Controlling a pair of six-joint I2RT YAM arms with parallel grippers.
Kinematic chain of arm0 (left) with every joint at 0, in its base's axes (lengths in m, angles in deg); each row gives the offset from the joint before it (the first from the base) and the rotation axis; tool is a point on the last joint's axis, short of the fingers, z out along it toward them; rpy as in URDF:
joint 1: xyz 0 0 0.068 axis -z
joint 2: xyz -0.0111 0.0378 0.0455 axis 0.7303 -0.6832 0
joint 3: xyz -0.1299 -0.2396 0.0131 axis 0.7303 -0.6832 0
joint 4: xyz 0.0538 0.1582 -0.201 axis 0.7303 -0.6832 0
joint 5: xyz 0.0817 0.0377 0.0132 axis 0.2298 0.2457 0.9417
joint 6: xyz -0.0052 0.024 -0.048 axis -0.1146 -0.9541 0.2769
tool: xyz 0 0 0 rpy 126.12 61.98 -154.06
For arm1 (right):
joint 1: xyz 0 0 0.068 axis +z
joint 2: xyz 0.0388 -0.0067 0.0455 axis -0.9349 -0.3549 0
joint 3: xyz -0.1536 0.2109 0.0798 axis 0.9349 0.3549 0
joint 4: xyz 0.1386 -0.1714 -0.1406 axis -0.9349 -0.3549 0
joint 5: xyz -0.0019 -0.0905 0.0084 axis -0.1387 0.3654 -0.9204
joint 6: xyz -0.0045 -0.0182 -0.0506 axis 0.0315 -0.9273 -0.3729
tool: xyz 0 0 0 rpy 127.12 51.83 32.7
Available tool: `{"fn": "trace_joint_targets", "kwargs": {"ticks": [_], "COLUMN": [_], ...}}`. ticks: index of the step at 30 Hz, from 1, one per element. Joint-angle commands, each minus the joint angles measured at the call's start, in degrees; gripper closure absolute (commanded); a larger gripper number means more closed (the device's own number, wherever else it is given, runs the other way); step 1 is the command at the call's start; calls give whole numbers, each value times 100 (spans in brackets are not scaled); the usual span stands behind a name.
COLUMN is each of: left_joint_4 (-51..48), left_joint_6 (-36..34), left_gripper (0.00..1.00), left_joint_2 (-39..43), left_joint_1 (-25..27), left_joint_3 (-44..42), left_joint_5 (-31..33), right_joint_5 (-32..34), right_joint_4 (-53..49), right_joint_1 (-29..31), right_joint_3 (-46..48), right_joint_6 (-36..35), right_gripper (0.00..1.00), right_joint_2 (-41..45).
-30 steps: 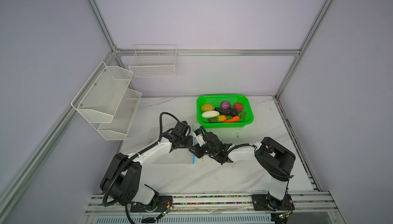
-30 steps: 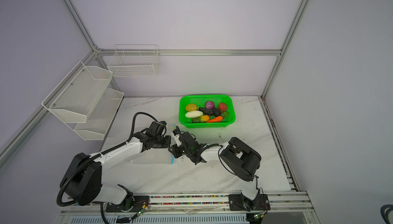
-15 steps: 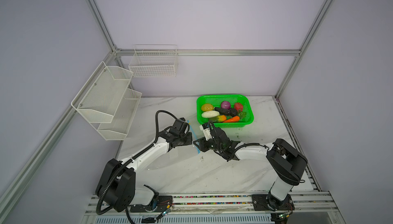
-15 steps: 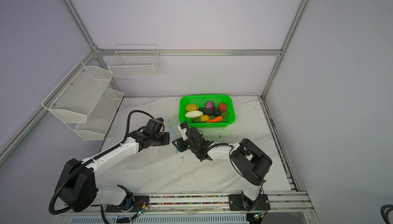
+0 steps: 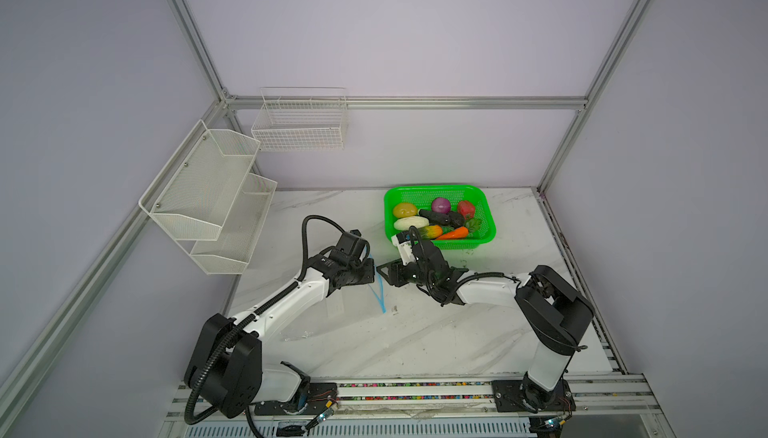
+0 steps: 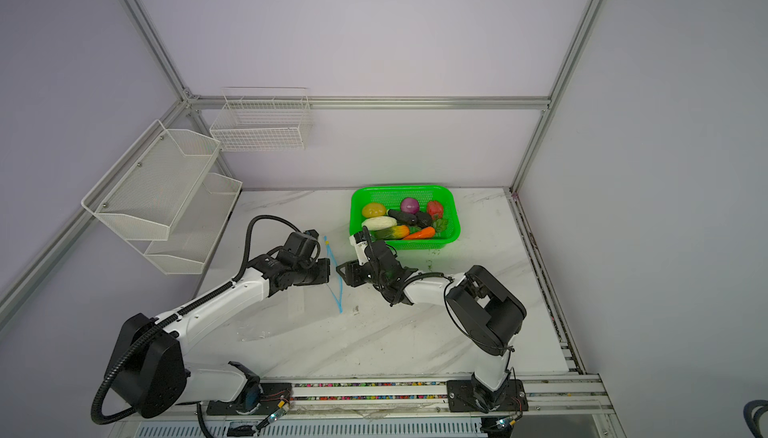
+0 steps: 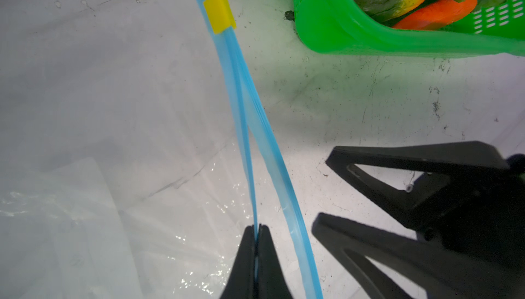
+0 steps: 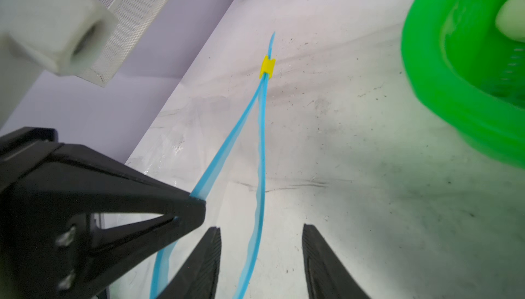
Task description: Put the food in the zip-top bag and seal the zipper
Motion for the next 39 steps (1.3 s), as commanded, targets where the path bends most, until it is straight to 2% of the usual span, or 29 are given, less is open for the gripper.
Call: {"fn": "trace_joint_targets", "kwargs": {"ticks": [1, 6, 11, 15, 25, 39], "left_joint_4": [48, 28, -136, -253, -456, -625], "left_joint_6": [-4, -78, -212, -301, -479, -513], "left_gripper": [100, 100, 100, 100, 100, 100], "left_joint_2": [182, 303, 411, 524, 894, 1234], "left_joint_1": [29, 27, 24, 24, 8, -173], "left_joint_3": [590, 626, 713, 792, 841, 641], "left_joint_5": [-181, -254, -196, -91, 379, 623], "right_joint_5": [-332, -381, -523, -511, -366, -305], "right_joint_4": [131, 57, 121, 132, 267, 351], "right_joint_1": [-31, -82, -225, -225, -233, -233], "right_joint_3": [-310, -550, -570, -588, -473, -321], "right_joint_6": [81, 137, 198, 289, 473, 535], "right_gripper": [51, 58, 74, 82, 84, 86], "right_joint_2": [-312, -709, -926, -1055, -1152, -1205]}}
